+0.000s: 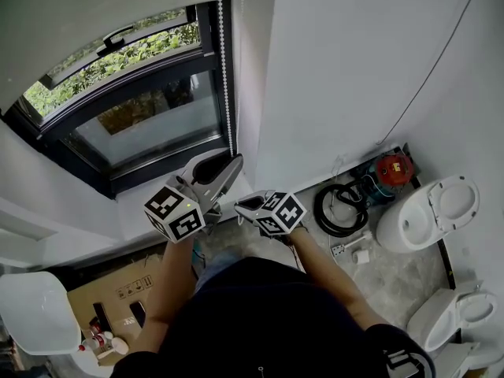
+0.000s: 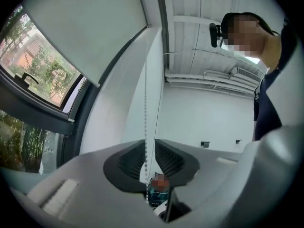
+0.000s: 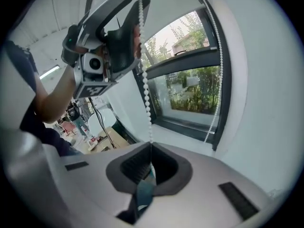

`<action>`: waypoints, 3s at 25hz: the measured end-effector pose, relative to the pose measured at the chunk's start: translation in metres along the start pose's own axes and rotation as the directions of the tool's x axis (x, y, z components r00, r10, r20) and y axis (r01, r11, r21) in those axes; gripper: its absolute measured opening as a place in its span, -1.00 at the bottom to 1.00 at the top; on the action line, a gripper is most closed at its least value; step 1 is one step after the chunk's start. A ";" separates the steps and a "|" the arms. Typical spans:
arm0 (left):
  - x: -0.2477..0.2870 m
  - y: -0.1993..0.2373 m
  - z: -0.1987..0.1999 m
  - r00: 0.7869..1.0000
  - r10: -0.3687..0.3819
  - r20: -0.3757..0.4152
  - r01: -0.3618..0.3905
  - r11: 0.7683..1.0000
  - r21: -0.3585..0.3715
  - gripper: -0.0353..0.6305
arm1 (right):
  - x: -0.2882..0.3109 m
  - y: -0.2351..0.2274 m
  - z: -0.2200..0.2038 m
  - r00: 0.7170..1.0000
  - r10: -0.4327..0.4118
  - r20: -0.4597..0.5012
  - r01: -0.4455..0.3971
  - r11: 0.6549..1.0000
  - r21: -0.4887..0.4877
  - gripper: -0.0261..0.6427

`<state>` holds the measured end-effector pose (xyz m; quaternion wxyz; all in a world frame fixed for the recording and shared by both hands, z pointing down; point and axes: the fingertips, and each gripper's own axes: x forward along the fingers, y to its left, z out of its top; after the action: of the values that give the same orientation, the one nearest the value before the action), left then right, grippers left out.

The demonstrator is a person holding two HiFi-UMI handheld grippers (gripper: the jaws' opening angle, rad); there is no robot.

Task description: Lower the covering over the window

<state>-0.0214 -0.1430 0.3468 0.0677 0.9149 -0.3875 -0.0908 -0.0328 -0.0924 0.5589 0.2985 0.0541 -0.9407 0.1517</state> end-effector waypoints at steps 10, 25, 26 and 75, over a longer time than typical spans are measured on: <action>0.004 -0.002 0.022 1.000 -0.005 -0.001 0.005 1.000 0.008 -0.84 | -0.003 0.000 -0.001 1.000 -0.018 -0.002 0.018 1.000 -0.004 -0.88; -0.004 0.004 -0.022 0.998 0.022 -0.065 -0.026 0.997 -0.069 -0.86 | 0.000 -0.013 -0.041 0.996 -0.042 -0.076 0.044 0.999 0.017 -0.88; -0.005 0.007 -0.027 0.996 0.031 -0.082 -0.037 0.997 -0.070 -0.86 | 0.000 -0.014 -0.044 0.995 -0.047 -0.091 0.048 0.999 0.011 -0.88; 0.010 -0.004 -0.092 0.980 -0.010 -0.198 -0.007 0.996 -0.089 -0.86 | -0.161 -0.003 0.221 0.831 -0.048 0.555 0.143 0.981 -0.129 -0.88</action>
<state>0.0087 -0.1423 0.4346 0.1468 0.9157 -0.3737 -0.0168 -0.0212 -0.1636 0.2954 0.0268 0.1174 -0.9921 0.0361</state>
